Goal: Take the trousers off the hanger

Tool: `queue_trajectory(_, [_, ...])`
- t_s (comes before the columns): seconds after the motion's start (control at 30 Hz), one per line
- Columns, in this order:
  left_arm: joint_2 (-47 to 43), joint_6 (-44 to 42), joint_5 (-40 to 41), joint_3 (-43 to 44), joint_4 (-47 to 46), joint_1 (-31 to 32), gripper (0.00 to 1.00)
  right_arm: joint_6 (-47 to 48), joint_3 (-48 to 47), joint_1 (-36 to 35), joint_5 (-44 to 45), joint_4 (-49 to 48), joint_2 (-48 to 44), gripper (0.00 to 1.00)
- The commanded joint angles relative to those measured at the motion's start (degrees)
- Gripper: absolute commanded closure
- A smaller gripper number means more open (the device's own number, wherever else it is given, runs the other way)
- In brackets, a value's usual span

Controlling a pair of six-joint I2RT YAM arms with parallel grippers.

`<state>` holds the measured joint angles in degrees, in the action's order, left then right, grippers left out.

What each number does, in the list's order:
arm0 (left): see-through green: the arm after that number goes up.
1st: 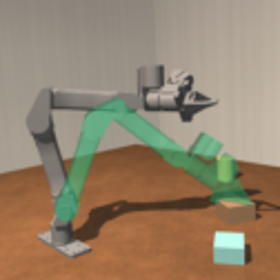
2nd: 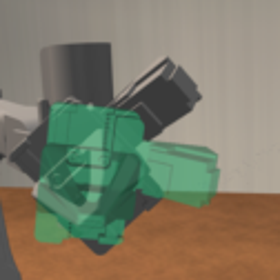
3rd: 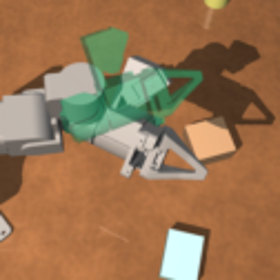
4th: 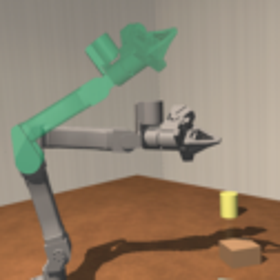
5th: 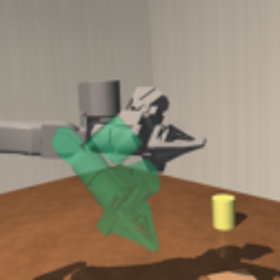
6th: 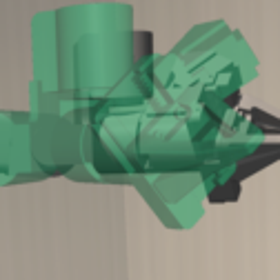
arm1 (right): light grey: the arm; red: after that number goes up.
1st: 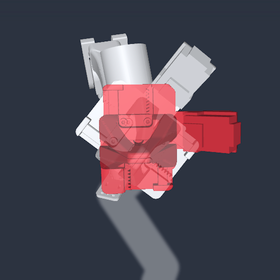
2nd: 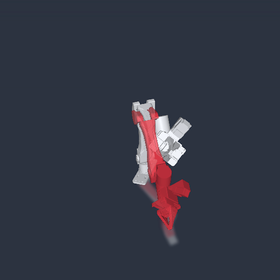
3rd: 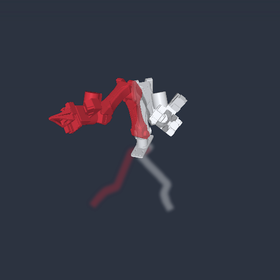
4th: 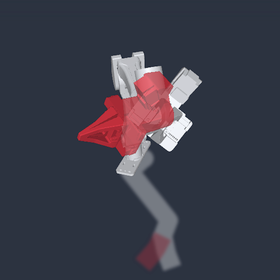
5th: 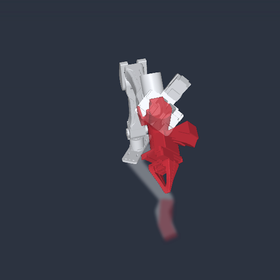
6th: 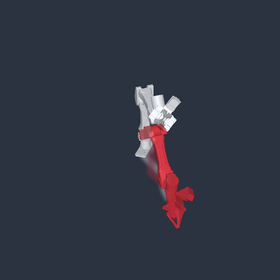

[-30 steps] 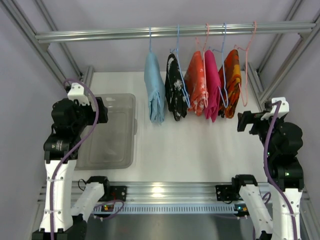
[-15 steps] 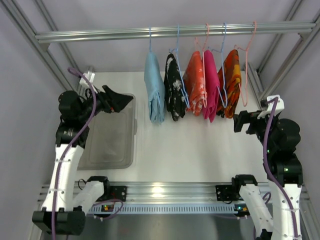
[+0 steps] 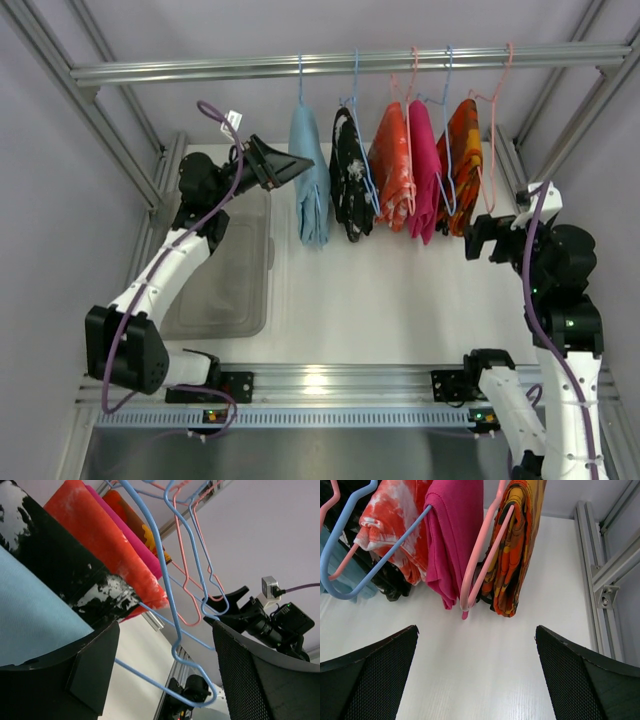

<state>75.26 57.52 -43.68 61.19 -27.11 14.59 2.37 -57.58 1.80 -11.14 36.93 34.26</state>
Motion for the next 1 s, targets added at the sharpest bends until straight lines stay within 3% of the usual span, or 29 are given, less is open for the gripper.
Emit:
queue_trajectory(0.0, [3.3,2.8,0.4,4.9,-10.9,0.8,0.21,0.4,-2.6,1.4,-1.4,0.3,1.2,0.0])
queue_trajectory(0.23, [8.7,2.9,-0.1,8.4,-13.0,3.2,0.31,0.6,-3.1,1.4,-2.1,-0.4,2.4,0.01])
queue_trajectory(0.37, [10.4,7.4,-0.5,9.3,-16.0,3.3,0.39,1.3,-3.6,1.4,-2.0,0.0,2.8,0.0])
queue_trajectory(0.43, [10.6,9.4,-1.0,9.4,-17.6,3.3,0.51,1.6,-3.7,1.4,-1.8,0.2,2.7,0.01])
queue_trajectory(0.67, [10.3,11.7,-1.5,11.4,-17.8,3.3,0.77,1.8,-3.7,1.4,-2.2,0.2,3.0,0.0])
queue_trajectory(0.7, [10.2,11.7,-1.7,11.9,-16.8,3.3,0.87,1.7,-3.9,1.4,-2.3,0.2,3.1,0.01])
queue_trajectory(0.8, [9.7,12.2,-2.2,12.7,-15.0,3.3,1.0,1.8,-4.5,1.4,-4.0,0.2,2.9,0.0])
queue_trajectory(0.97, [9.0,13.2,-2.9,15.3,-14.8,3.2,1.0,1.8,-4.7,1.4,-5.1,-1.2,1.8,0.01])
